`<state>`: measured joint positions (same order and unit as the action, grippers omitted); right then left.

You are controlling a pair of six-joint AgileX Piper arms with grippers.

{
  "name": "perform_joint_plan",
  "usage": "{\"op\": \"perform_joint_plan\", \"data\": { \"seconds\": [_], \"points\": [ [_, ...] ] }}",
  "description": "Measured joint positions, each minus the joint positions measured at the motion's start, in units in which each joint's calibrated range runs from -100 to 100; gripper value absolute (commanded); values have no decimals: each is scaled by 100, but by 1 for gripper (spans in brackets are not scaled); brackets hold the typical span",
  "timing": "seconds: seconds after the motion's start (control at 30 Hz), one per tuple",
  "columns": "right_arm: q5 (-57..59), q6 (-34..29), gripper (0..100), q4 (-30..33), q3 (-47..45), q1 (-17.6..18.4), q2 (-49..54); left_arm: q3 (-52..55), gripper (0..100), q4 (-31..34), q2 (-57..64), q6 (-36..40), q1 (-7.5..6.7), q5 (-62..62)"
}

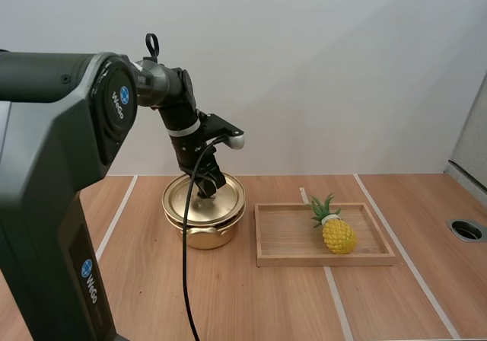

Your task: Open the pot, put the grape inside, and close it

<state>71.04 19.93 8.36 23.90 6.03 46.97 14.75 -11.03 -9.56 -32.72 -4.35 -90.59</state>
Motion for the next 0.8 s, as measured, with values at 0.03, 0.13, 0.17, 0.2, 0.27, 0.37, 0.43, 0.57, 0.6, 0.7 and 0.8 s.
{"op": "perform_joint_plan", "data": {
  "seconds": [0.03, 0.13, 0.17, 0.2, 0.27, 0.37, 0.43, 0.57, 0.6, 0.7, 0.8],
  "points": [
    [0, 0, 0, 0, 0, 0, 0, 0, 0, 14, 0, 0, 0, 0],
    [0, 0, 0, 0, 0, 0, 0, -3, 0, 38, -14, 0, 0, 0],
    [0, 0, 0, 0, 0, 0, 0, -3, 0, 38, -45, 0, 0, 0],
    [0, 0, 0, 0, 0, 0, 0, -15, 0, 38, -57, 0, 0, 0],
    [0, 0, 0, 0, 0, 0, 0, -14, 0, 38, -141, 0, 0, 0],
    [0, 0, 0, 0, 0, 0, 0, -28, 0, 38, -195, 0, 0, 0],
    [0, 0, 0, 0, 0, 0, 0, -54, 0, 38, -206, 0, 0, -18],
    [0, 0, 0, 0, 0, 0, 0, -54, 0, 38, -197, 0, 0, -32],
    [0, 0, 0, 0, 0, 0, 0, -54, 0, 38, -197, 0, 0, -32],
    [0, 0, 0, 0, 0, 0, 0, -54, 0, 28, -197, 0, 0, -53],
    [0, 0, 0, 0, 0, 0, 0, -54, 0, 5, -208, 0, 0, -128]
  ]
}}
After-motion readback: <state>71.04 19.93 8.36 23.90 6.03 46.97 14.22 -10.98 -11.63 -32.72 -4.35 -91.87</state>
